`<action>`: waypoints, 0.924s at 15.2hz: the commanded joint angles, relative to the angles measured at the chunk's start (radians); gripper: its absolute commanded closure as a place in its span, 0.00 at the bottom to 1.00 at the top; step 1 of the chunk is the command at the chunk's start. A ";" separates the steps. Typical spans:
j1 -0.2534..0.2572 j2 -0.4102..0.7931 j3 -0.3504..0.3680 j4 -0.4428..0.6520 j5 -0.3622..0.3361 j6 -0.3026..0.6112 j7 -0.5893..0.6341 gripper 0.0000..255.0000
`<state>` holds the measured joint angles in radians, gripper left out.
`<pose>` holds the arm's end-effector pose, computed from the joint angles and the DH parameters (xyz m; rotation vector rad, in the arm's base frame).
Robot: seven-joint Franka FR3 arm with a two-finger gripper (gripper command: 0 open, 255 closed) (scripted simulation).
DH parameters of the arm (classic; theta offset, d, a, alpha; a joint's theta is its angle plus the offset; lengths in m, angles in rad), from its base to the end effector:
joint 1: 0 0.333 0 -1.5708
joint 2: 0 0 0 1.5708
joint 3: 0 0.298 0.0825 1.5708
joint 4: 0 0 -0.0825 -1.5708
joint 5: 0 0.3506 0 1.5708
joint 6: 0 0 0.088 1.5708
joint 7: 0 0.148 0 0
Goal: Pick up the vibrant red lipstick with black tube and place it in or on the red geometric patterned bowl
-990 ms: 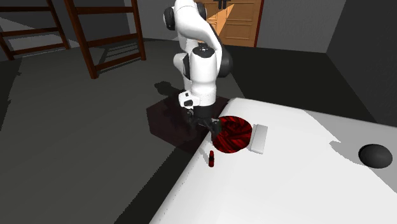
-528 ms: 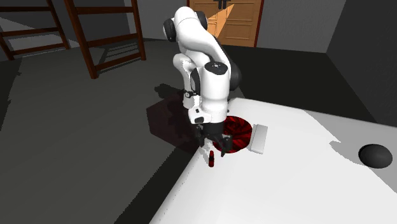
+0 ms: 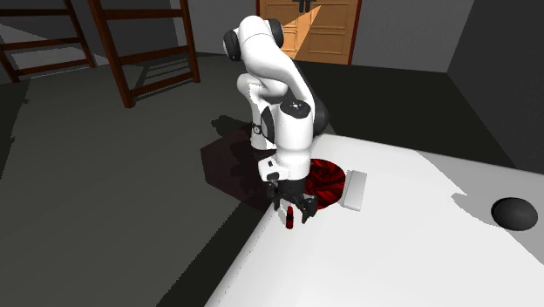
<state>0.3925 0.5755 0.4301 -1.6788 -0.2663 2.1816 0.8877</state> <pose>0.4628 0.4389 0.2535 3.1410 0.0475 -0.0271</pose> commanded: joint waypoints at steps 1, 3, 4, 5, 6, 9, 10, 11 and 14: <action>0.000 0.001 0.000 0.000 -0.001 0.001 0.000 0.00; 0.000 0.001 0.000 0.000 -0.001 0.001 0.000 0.00; 0.000 0.001 0.000 0.000 -0.001 0.001 0.000 0.00; 0.000 0.001 0.000 0.000 -0.001 0.001 0.000 0.00; 0.000 0.001 0.000 0.000 -0.001 0.001 0.000 1.00; 0.000 0.001 0.000 0.000 -0.001 0.001 0.000 1.00; 0.000 0.001 0.000 0.000 0.000 0.001 0.000 1.00; 0.000 0.001 0.000 0.000 0.000 0.001 0.000 1.00; 0.000 0.001 0.000 0.000 -0.001 0.001 0.000 1.00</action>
<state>0.3927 0.5763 0.4299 -1.6788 -0.2667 2.1832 0.8878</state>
